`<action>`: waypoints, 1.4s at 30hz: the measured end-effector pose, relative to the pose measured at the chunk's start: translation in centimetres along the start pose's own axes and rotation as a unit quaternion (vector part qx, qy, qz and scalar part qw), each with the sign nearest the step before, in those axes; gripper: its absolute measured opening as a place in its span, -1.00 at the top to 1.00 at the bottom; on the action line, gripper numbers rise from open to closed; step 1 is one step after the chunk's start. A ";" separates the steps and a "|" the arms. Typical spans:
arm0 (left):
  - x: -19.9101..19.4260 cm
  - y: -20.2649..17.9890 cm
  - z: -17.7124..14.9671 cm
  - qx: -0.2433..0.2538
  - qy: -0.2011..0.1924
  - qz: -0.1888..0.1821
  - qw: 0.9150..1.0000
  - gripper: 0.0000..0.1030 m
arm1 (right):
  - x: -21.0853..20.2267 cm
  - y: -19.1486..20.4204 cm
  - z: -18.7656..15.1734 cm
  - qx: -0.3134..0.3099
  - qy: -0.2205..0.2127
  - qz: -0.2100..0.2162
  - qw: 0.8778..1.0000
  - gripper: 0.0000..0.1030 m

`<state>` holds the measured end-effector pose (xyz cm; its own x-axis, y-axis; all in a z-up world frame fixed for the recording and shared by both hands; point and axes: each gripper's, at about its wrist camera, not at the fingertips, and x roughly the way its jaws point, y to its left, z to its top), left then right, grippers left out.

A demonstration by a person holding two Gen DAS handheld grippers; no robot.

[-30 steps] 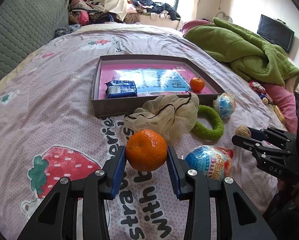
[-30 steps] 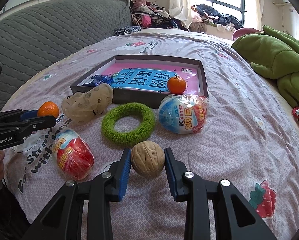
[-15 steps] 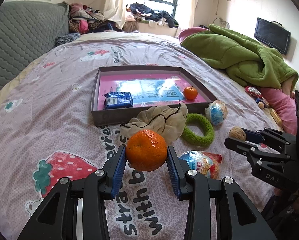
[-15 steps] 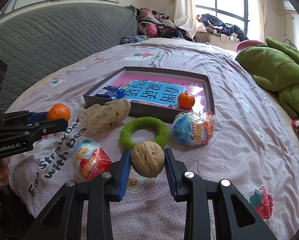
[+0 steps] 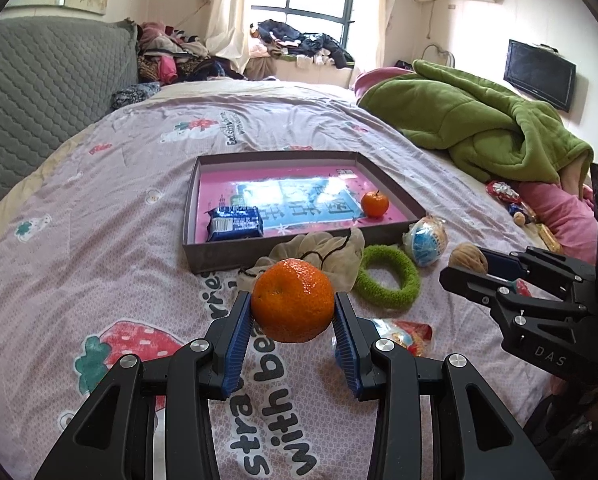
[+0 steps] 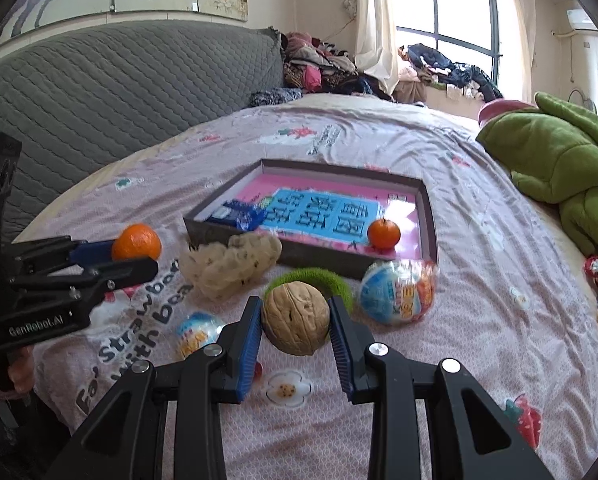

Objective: Organize objects

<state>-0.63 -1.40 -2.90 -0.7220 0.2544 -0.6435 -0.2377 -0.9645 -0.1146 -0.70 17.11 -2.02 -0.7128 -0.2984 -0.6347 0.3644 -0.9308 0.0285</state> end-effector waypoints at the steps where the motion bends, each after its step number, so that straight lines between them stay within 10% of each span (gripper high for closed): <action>1: -0.1 -0.1 0.1 0.000 -0.002 0.000 1.000 0.20 | -0.2 0.0 0.3 0.001 -0.005 -0.001 1.000 0.35; 42: 0.2 -0.2 7.4 0.028 -0.043 0.000 0.999 0.20 | -0.5 -2.0 6.3 0.010 -0.054 0.005 0.998 0.35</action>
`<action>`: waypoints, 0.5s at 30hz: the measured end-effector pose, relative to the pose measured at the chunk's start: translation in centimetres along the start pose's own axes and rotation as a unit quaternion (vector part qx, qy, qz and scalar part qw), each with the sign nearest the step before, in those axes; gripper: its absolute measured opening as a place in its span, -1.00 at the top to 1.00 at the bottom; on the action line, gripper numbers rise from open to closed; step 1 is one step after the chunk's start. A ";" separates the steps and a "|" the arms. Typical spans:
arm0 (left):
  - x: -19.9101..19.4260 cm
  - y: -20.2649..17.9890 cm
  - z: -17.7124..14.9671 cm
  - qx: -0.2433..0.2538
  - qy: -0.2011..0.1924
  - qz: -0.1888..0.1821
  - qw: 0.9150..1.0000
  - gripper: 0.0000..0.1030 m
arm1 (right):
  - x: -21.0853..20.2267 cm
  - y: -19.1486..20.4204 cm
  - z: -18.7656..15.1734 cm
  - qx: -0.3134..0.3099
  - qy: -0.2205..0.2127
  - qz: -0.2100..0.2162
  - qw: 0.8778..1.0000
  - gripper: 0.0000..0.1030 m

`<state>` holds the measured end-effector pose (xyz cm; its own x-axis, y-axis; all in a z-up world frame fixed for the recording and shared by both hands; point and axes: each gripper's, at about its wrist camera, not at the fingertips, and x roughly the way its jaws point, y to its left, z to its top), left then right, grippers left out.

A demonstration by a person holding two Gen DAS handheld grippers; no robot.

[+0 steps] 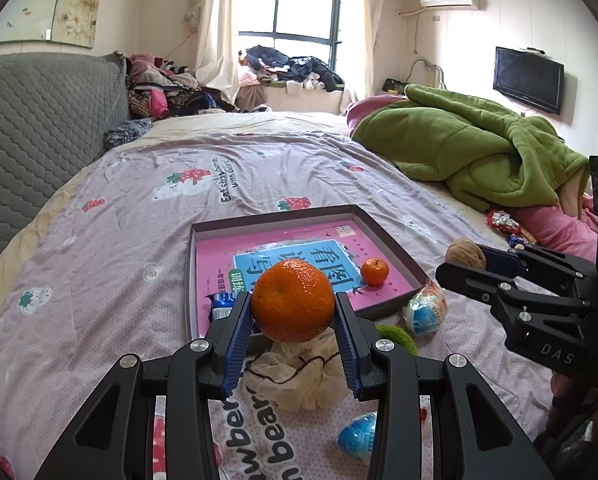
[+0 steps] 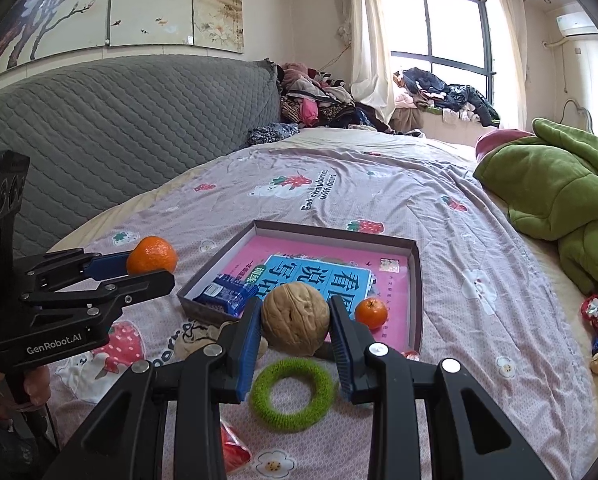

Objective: Organize objects
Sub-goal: 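Carry the orange over the tray with the left gripper while the right gripper carries the walnut there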

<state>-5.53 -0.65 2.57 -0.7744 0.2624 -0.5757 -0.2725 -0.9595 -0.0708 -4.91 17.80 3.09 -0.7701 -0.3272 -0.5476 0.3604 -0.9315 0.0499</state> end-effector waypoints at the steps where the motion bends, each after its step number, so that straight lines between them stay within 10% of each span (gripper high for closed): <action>1: 0.1 0.1 0.1 -0.001 0.000 0.000 1.000 0.20 | 0.1 -0.1 0.2 0.000 -0.002 -0.001 1.000 0.35; 15: 2.0 0.7 1.2 0.008 0.001 0.003 1.000 0.20 | 1.5 0.0 2.8 -0.016 -0.021 0.000 1.000 0.35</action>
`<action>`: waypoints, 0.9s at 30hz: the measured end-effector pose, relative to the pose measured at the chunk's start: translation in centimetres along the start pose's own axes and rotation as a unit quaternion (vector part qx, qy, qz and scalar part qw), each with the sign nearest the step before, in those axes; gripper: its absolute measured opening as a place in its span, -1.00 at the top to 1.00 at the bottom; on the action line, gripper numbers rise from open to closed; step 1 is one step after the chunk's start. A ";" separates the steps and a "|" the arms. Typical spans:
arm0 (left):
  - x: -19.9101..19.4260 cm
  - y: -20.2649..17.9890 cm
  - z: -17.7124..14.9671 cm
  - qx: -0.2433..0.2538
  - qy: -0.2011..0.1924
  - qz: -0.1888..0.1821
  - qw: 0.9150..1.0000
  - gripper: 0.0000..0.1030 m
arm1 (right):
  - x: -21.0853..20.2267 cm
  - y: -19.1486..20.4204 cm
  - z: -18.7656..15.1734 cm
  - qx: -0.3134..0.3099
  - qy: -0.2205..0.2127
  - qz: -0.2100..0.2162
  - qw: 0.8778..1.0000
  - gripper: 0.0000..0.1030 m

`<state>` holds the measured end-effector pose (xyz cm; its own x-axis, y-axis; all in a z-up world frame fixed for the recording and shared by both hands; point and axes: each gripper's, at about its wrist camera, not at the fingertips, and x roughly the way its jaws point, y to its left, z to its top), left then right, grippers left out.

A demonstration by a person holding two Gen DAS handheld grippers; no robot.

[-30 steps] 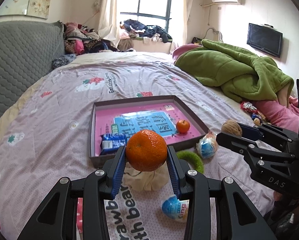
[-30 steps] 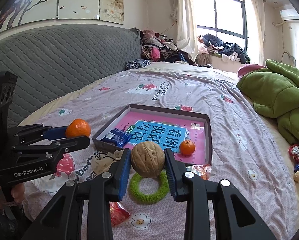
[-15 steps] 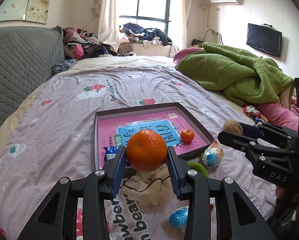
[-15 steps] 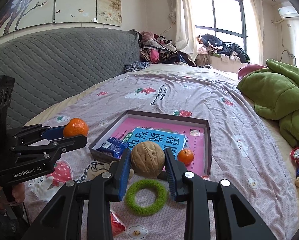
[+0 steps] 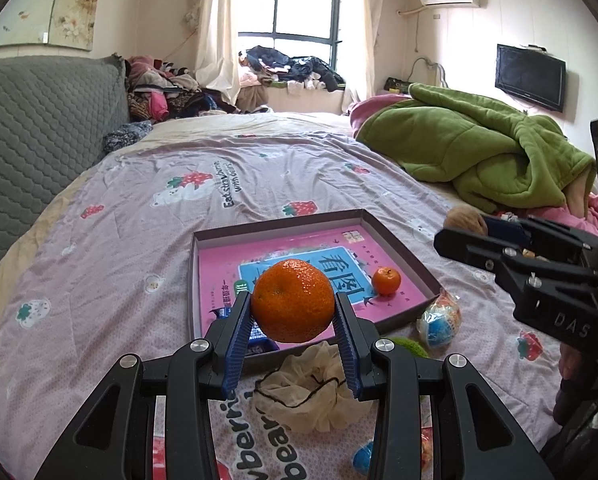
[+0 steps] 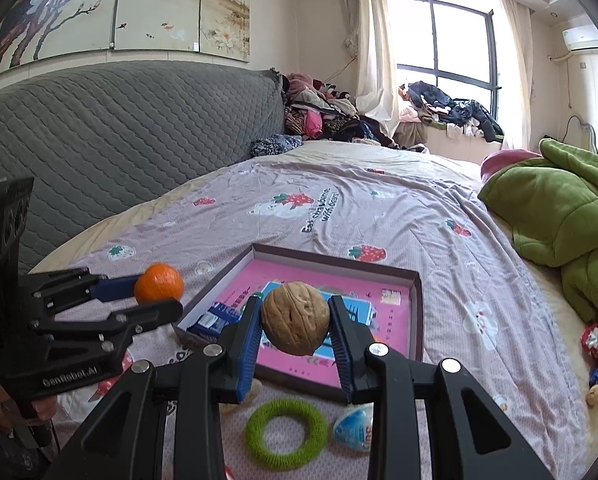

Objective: Organize objects
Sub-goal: 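Carry the orange over the tray with the left gripper while the right gripper carries the walnut there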

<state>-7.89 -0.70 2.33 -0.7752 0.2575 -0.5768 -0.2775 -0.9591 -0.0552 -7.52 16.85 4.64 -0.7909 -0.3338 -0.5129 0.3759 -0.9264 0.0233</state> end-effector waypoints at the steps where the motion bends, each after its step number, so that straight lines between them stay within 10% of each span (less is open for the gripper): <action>1: 0.2 -0.1 0.0 0.002 0.000 0.002 1.000 0.20 | 0.1 -0.1 0.2 0.001 -0.002 0.000 1.000 0.35; 27: 4.8 3.2 4.0 0.004 -0.011 0.022 1.000 0.20 | 3.4 -2.3 2.9 0.003 -0.023 0.003 1.000 0.35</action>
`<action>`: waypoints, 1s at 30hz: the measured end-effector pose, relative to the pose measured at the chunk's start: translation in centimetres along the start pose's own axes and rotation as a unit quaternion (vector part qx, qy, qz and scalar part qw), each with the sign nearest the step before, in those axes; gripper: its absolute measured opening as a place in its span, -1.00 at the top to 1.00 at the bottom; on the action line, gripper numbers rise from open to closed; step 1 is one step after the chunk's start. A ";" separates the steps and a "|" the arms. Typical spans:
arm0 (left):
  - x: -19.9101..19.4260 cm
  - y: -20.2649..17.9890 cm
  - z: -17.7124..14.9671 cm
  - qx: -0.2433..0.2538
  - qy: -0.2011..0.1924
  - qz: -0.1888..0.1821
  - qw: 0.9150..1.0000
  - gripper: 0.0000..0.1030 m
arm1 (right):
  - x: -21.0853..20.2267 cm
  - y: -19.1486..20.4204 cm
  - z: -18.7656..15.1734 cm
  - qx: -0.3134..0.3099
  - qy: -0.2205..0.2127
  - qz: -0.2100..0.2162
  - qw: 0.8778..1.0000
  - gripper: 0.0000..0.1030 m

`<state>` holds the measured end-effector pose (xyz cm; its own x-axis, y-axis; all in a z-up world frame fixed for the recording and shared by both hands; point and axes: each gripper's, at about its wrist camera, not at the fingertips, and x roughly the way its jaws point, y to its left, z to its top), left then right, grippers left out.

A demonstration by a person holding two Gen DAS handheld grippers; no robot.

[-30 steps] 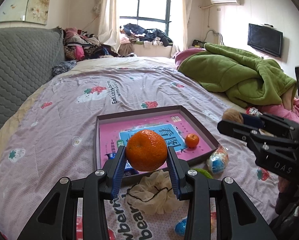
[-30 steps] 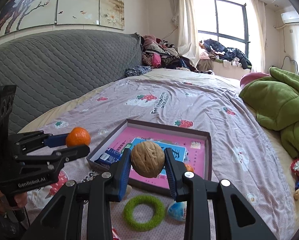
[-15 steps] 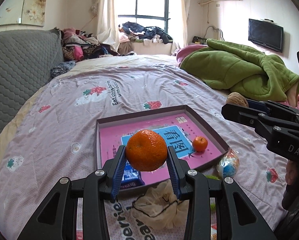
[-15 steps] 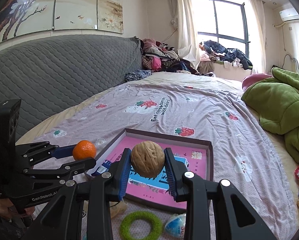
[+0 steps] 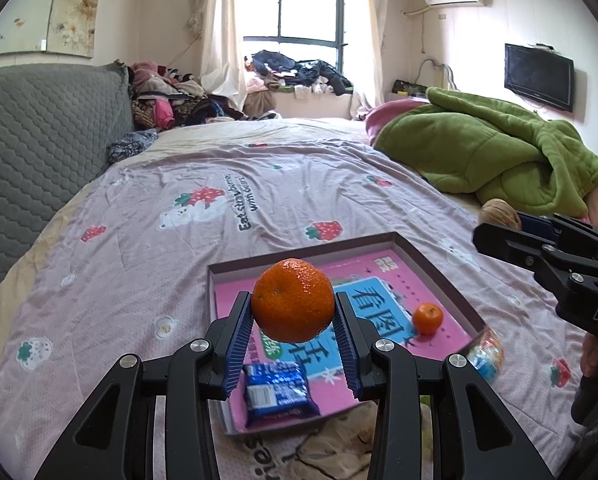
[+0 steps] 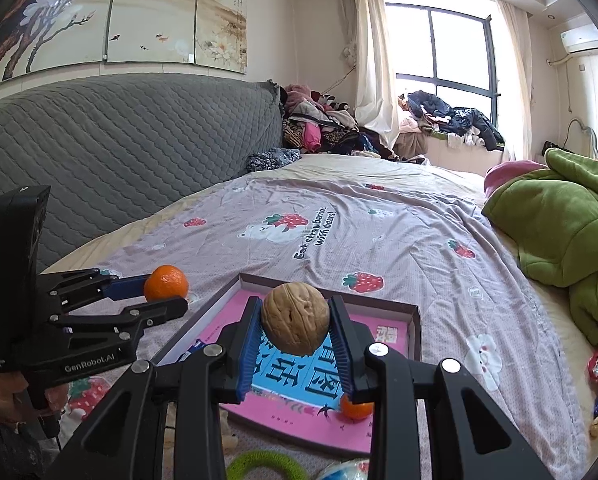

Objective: Organize objects
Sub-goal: 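Carry the orange over the tray with the left gripper while the right gripper carries the walnut there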

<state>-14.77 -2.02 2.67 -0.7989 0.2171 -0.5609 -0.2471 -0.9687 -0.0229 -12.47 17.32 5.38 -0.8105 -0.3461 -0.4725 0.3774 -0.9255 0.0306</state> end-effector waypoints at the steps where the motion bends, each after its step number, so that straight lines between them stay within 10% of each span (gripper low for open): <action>1: 0.2 0.3 0.1 0.000 0.000 0.001 1.000 0.20 | 0.3 -0.2 0.1 0.000 -0.001 -0.001 1.000 0.35; 30: 10.3 2.8 -2.0 -0.023 0.077 -0.012 0.997 0.20 | 8.8 0.3 -4.4 -0.017 0.113 0.001 0.993 0.35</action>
<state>-22.59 -2.70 -4.84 -0.6981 0.2228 -0.6804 -0.2367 -0.9687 -0.0743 -17.51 14.63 -2.60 -0.6896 -0.3013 -0.6585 0.3967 -0.9179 0.0045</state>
